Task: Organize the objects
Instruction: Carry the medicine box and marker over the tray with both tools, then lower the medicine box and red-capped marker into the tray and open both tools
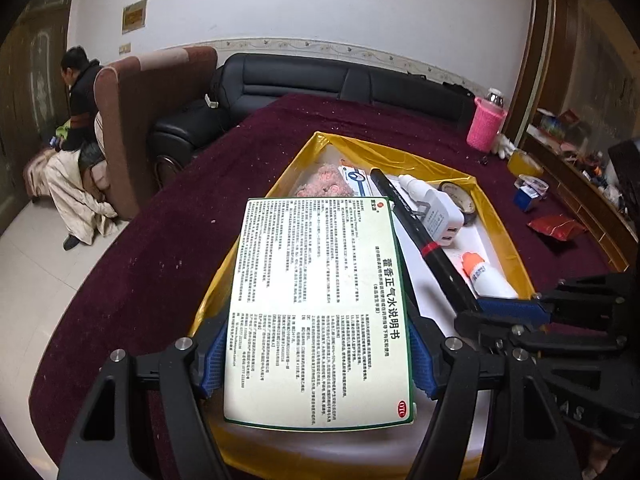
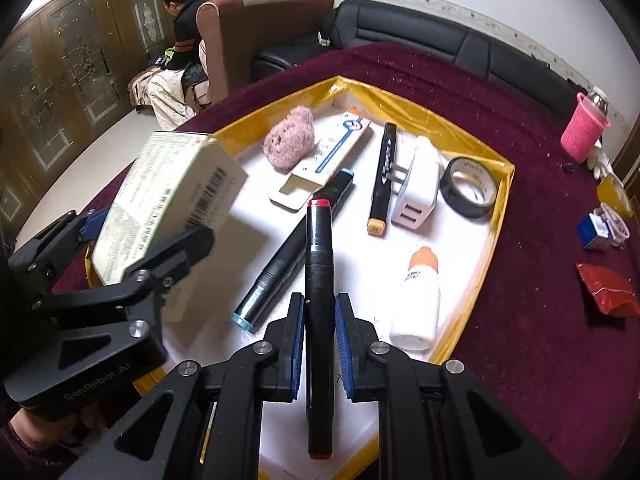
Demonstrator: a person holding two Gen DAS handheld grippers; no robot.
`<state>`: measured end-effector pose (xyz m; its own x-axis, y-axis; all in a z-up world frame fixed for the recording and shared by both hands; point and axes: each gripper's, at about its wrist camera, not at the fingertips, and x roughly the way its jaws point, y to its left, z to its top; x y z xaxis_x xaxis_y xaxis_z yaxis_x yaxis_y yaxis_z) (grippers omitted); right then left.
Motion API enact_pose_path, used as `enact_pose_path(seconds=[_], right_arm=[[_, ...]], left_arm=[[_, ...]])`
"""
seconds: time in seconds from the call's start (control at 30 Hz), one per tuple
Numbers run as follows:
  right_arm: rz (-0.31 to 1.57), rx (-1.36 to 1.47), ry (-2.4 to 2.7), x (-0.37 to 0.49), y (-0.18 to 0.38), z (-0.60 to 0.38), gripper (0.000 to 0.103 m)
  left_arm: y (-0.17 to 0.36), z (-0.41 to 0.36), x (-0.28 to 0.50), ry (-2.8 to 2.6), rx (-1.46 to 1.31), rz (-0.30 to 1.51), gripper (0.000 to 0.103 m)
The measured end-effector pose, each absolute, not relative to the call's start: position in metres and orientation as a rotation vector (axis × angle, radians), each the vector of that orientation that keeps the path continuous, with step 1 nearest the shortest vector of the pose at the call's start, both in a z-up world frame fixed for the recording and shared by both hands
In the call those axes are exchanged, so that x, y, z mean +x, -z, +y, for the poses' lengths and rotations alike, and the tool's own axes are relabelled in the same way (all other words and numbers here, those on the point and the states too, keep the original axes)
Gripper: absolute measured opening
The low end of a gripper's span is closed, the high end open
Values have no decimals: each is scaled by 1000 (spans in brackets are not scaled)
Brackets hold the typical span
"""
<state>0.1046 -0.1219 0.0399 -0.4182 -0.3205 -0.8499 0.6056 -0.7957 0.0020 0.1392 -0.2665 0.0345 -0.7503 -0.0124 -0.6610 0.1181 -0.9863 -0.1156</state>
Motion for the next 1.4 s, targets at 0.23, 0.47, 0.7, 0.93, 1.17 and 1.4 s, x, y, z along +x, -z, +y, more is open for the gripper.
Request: enact_pose_path(seconds=[0.23, 0.47, 0.7, 0.93, 1.17, 1.4], right_arm=[[381, 1271, 2207, 105, -35, -117, 17], [359, 1300, 2184, 104, -28, -116, 17], [284, 1313, 2168, 105, -32, -108, 18], [177, 1205, 2208, 117, -65, -83, 60], [154, 1087, 2306, 130, -88, -36, 79], [-62, 1181, 2447, 101, -81, 65, 81]], left_arm=[[-30, -261, 134, 2856, 1138, 224, 71], [-29, -260, 132, 2836, 1148, 199, 78], [-29, -257, 132, 2822, 1162, 186, 82], [-43, -272, 140, 2798, 1159, 396, 87], [-80, -276, 153, 2842, 1038, 484, 94], [-109, -230, 145, 2975, 1013, 394, 97]])
